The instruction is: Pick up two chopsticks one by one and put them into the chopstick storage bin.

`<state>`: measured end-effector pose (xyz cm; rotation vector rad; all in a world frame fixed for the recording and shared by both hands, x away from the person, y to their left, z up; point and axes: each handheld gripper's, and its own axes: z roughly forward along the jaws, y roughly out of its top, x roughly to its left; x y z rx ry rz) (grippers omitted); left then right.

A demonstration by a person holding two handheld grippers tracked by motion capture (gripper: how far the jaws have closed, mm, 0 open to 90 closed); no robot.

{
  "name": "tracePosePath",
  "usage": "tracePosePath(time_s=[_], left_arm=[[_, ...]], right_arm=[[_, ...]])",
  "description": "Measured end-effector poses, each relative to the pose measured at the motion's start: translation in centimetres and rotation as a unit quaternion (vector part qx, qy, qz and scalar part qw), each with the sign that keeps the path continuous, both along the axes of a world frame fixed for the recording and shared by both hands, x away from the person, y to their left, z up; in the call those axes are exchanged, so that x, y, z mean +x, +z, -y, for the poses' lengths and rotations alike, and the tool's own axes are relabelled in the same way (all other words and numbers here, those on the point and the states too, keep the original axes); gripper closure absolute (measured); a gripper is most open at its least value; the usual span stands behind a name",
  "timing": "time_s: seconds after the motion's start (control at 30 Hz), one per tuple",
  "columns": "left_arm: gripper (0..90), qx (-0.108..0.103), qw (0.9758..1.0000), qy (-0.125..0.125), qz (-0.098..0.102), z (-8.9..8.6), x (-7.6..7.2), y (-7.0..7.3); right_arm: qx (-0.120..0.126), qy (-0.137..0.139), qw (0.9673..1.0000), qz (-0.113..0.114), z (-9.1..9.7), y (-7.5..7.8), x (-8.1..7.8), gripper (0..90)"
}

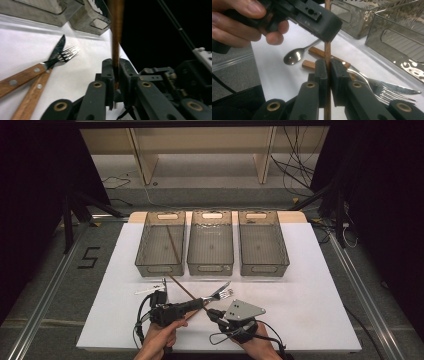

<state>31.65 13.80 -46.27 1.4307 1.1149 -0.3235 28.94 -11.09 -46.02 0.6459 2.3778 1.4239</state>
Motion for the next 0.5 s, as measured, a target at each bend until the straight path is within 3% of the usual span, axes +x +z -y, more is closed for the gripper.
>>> tracePosePath(time_s=[0.17, 0.23, 0.5], left_arm=[[85.0, 0.0, 0.9999, -0.005, 0.01, 0.0, -0.1, 0.3], [85.0, 0.01, 0.9998, -0.001, 0.019, -0.1, -0.1, 0.4], [85.1, 0.019, 0.9993, 0.009, 0.031, -1.6, 0.4, 1.4]], right_arm=[[0.009, 0.004, 0.9999, -0.005, 0.1, 0.1, 0.0, 83.7], [0.012, 0.006, 0.9999, -0.006, 0.2, 0.2, 0.0, 81.3], [0.033, 0.001, 0.9992, -0.023, 2.2, 0.7, 0.5, 57.7]])
